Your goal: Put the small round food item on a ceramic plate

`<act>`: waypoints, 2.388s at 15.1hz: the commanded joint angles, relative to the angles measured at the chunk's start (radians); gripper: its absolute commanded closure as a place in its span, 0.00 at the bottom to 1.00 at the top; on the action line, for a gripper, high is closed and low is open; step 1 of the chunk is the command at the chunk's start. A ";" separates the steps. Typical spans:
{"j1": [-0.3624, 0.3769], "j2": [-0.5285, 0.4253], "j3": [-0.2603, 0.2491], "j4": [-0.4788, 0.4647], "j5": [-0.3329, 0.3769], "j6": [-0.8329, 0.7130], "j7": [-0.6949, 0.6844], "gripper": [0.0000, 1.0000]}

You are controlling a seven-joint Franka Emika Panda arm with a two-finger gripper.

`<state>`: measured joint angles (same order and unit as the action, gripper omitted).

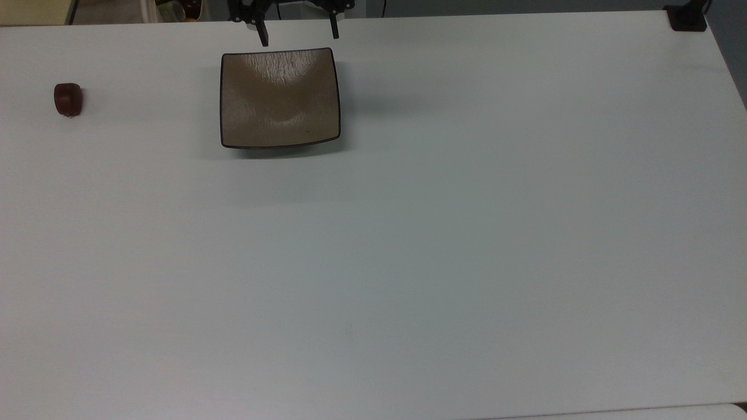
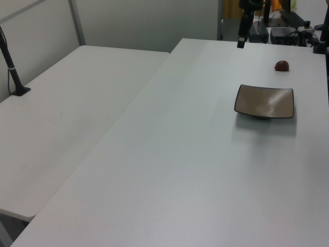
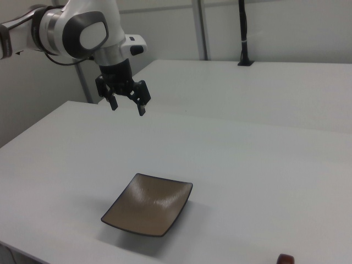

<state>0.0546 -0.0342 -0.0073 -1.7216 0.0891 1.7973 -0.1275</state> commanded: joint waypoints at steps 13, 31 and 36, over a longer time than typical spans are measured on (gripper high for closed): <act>0.001 -0.009 -0.010 -0.019 0.008 0.024 -0.040 0.00; -0.030 0.005 -0.033 -0.018 0.006 0.011 -0.230 0.00; -0.084 0.022 -0.043 -0.003 -0.009 0.023 -0.235 0.00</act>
<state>0.0159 -0.0258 -0.0376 -1.7315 0.0860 1.7973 -0.3322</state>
